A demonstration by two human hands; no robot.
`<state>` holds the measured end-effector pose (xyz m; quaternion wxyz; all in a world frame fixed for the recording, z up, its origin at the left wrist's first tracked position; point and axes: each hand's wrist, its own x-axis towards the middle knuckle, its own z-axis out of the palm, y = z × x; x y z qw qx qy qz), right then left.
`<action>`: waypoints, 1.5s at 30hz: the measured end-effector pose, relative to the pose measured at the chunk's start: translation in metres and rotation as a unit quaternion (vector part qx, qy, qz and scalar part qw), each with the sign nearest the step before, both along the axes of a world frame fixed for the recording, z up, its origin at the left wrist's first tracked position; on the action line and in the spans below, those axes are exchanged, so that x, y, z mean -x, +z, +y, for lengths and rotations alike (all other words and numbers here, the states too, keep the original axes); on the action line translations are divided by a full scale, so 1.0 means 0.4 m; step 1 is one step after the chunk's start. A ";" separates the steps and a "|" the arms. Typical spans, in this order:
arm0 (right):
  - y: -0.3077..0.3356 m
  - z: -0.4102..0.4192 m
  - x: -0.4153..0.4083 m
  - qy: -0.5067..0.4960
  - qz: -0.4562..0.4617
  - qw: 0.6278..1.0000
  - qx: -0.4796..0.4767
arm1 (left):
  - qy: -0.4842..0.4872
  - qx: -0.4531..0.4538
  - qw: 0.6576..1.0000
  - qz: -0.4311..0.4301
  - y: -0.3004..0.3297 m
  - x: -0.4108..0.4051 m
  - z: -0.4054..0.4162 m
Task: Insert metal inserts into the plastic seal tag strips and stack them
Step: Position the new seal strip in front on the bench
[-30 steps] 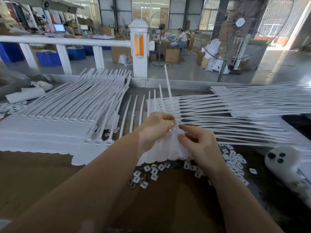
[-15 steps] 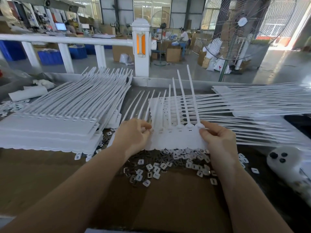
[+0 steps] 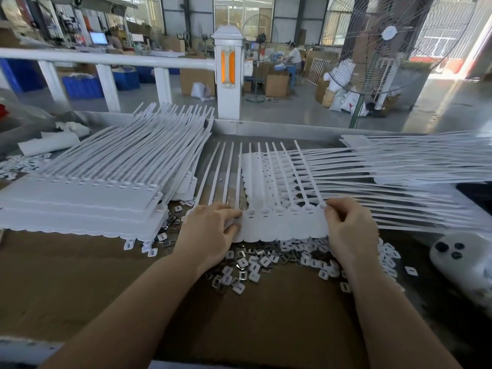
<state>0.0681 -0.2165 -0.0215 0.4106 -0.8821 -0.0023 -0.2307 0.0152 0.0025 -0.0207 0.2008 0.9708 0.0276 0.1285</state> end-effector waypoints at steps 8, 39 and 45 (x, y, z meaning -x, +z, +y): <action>0.000 0.005 0.006 -0.014 -0.049 0.994 0.097 | -0.006 0.084 0.995 -0.046 -0.007 0.011 0.004; 0.001 0.051 0.044 0.154 -0.058 0.939 0.301 | -0.180 -0.036 0.983 -0.015 0.021 0.018 -0.011; 0.001 0.051 0.040 0.170 -0.047 0.944 0.278 | -0.140 0.179 0.973 -0.040 0.042 0.008 0.012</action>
